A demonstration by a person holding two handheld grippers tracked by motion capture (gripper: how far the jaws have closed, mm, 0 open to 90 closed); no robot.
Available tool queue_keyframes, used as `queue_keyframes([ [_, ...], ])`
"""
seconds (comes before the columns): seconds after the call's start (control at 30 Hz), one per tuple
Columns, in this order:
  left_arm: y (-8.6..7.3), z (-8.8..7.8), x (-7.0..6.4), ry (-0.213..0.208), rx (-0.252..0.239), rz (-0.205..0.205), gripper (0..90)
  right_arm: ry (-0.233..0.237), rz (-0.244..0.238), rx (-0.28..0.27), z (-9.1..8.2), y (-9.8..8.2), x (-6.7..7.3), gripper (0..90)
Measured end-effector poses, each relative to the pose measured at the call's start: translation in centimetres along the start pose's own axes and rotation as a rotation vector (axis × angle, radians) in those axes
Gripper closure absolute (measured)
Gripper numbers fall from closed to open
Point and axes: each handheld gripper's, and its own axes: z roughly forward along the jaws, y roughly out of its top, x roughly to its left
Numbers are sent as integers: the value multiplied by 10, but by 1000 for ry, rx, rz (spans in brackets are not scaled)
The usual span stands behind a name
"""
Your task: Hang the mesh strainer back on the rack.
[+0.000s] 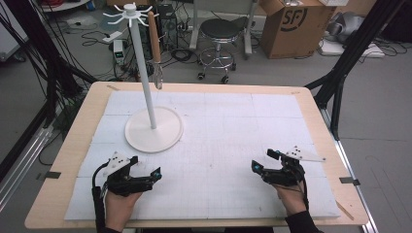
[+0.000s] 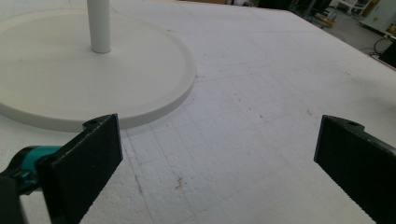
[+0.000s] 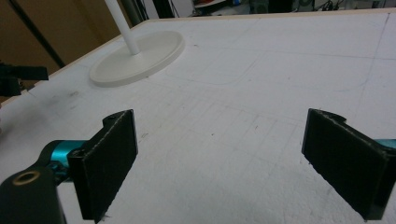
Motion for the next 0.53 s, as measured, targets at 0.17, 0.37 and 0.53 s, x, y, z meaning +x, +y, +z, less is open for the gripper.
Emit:
queue_keyframes([
  [0.17, 0, 0, -1, -4, -1, 2, 16, 1, 5, 4, 0, -1, 0, 102],
  [0.37, 0, 0, -1, -6, -1, 3, 16, 1, 5, 6, 1, -2, 0, 102],
  [0.53, 1, 1, -1, -2, 0, 2, 16, 3, 17, -3, -1, -1, -1, 102],
])
